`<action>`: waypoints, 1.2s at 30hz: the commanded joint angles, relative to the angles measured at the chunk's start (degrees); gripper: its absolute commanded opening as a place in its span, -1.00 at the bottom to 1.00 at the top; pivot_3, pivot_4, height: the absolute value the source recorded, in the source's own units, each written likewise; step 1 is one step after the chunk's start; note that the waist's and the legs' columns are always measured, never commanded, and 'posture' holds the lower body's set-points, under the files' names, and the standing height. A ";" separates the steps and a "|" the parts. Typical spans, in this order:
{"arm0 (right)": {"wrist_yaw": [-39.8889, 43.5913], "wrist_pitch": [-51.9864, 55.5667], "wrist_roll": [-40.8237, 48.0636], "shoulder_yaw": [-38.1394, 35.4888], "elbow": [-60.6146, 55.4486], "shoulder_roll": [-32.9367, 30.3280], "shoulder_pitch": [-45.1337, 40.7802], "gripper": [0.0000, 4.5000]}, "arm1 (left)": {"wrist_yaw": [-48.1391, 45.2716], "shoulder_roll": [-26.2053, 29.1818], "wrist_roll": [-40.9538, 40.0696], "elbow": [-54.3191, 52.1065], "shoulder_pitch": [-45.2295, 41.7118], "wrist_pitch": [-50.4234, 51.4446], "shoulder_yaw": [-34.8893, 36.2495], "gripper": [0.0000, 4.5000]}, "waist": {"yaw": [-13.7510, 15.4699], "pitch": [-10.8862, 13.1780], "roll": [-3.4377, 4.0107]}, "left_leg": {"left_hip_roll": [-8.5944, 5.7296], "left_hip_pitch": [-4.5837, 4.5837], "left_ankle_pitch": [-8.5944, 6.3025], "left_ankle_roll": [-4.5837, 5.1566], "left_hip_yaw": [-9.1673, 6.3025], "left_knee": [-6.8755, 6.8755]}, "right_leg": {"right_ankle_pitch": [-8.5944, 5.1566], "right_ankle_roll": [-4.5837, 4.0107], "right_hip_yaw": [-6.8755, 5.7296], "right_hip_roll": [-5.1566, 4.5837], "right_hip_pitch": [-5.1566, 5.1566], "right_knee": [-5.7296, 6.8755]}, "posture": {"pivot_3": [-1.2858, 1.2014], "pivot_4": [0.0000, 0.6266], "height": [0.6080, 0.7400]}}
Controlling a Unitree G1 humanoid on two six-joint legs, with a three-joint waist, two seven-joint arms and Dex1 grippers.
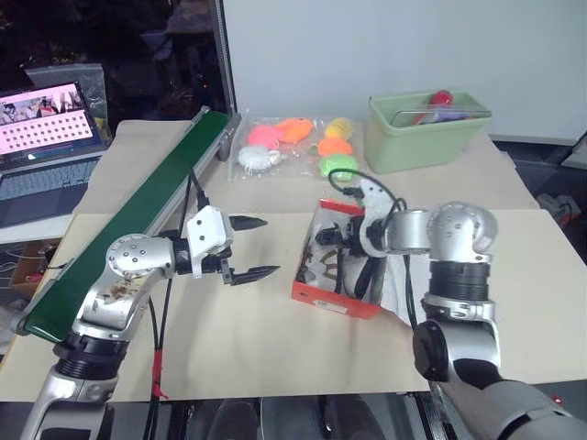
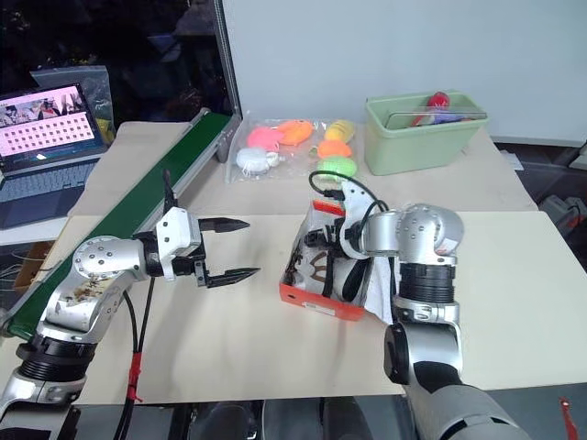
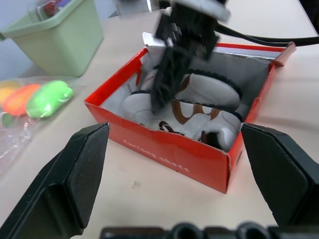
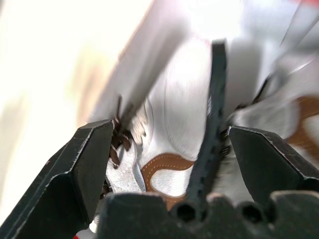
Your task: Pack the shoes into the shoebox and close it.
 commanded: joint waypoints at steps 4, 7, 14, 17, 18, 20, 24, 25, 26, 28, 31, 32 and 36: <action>0.04 0.50 10.09 -5.22 -12.15 -2.37 3.06 0.99 | -2.46 -1.24 -4.08 1.68 -1.05 2.38 0.61 1.00 | -0.04 0.00 0.01 | 0.00 -0.03 0.00 0.00 0.00 0.00 | 0.00 0.00 0.00 0.00 -0.04 0.01 | 0.03 -0.52 0.83; 10.16 0.50 25.94 -10.28 -19.06 -8.35 6.78 0.99 | -5.60 -1.02 -3.83 3.25 -1.17 0.78 -0.62 1.00 | -0.05 0.00 0.01 | 0.01 -0.03 0.00 0.00 -0.01 0.00 | 0.00 0.00 0.00 0.02 -0.03 0.00 | 0.03 -0.52 0.83; 26.24 -4.99 50.12 -20.34 -30.26 -26.24 29.54 0.99 | -9.58 -2.22 -3.29 6.10 -3.02 -0.65 -2.58 1.00 | 1.16 0.01 0.01 | -0.04 -0.12 -0.06 0.09 -0.08 0.01 | -0.03 0.07 -0.09 -0.05 0.15 -0.34 | 0.03 -0.52 0.83; 29.38 -7.01 50.66 -20.43 -34.26 -29.04 41.97 0.68 | -11.07 -2.84 -2.54 8.31 -4.12 -2.06 -3.43 1.00 | 0.90 0.01 0.00 | -0.02 0.01 -0.05 0.09 -0.06 0.01 | -0.03 0.07 -0.04 -0.01 0.22 -0.23 | 0.03 -0.52 0.83; 30.06 -7.35 48.52 -19.36 -35.67 -30.07 45.23 0.55 | -11.27 -3.12 -2.32 8.98 -4.52 -2.38 -3.70 1.00 | 0.71 0.00 0.00 | -0.01 0.08 -0.05 0.10 -0.05 0.01 | -0.04 0.07 -0.02 0.01 0.28 -0.19 | 0.03 -0.52 0.83; 31.84 -8.36 42.86 -15.40 -39.91 -32.33 50.43 0.22 | -11.68 -3.57 -2.01 10.09 -5.25 -2.90 -4.15 1.00 | 0.26 -0.01 0.03 | -0.02 0.21 -0.05 0.09 0.00 0.02 | -0.10 0.16 0.08 0.02 0.31 -0.06 | 0.03 -0.52 0.83; 32.07 -13.61 27.52 -2.89 -44.40 -36.05 58.01 -0.41 | -12.42 -4.27 -1.51 11.95 -6.65 -3.57 -4.57 1.00 | 0.00 -0.02 0.02 | -0.01 0.28 -0.04 0.10 0.04 0.04 | -0.30 0.49 0.16 0.06 0.31 -0.04 | 0.03 -0.52 0.83; 31.28 -15.23 23.64 0.02 -44.04 -36.41 58.92 -0.58 | -12.55 -4.39 -1.41 12.37 -6.93 -3.73 -4.62 1.00 | 0.06 -0.02 0.02 | -0.01 0.27 -0.04 0.10 0.04 0.05 | -0.31 0.50 0.15 0.05 0.30 -0.04 | 0.03 -0.52 0.83; 30.31 -16.87 20.34 2.39 -43.18 -36.10 59.34 -0.69 | -12.65 -4.50 -1.32 12.77 -7.18 -3.88 -4.67 1.00 | 0.14 -0.02 0.01 | -0.03 0.27 -0.04 0.10 0.04 0.06 | -0.31 0.50 0.16 0.04 0.30 -0.04 | 0.03 -0.52 0.83; 27.68 -19.64 14.85 5.94 -40.85 -34.13 59.20 -0.99 | -12.90 -4.70 -1.11 13.37 -7.58 -4.18 -4.78 1.00 | 0.20 -0.03 0.01 | -0.04 0.24 -0.04 0.10 0.05 0.11 | -0.31 0.51 0.16 0.02 0.29 -0.05 | 0.03 -0.52 0.83; 21.17 -23.31 6.15 9.99 -37.22 -29.16 57.60 -0.99 | -13.17 -5.01 -0.91 13.74 -7.90 -4.37 -4.80 1.00 | 0.29 -0.04 -0.02 | -0.04 0.23 -0.04 0.10 0.05 0.11 | -0.31 0.51 0.16 0.02 0.28 -0.05 | 0.03 -0.52 0.83; 19.44 -24.43 3.72 10.72 -35.94 -27.47 57.23 -0.99 | -13.20 -5.09 -0.88 13.69 -7.94 -4.34 -4.80 1.00 | 0.29 -0.04 -0.01 | -0.04 0.22 -0.04 0.10 0.04 0.11 | -0.31 0.51 0.16 0.03 0.26 -0.03 | 0.03 -0.52 0.83; 9.48 -32.20 -5.56 7.88 -27.51 -15.30 56.06 -0.99 | -13.16 -5.21 -0.74 13.35 -7.73 -4.23 -4.87 1.00 | 0.30 -0.07 -0.06 | -0.03 0.22 -0.04 0.10 0.01 0.11 | -0.30 0.48 0.14 0.05 0.25 -0.02 | 0.03 -0.52 0.83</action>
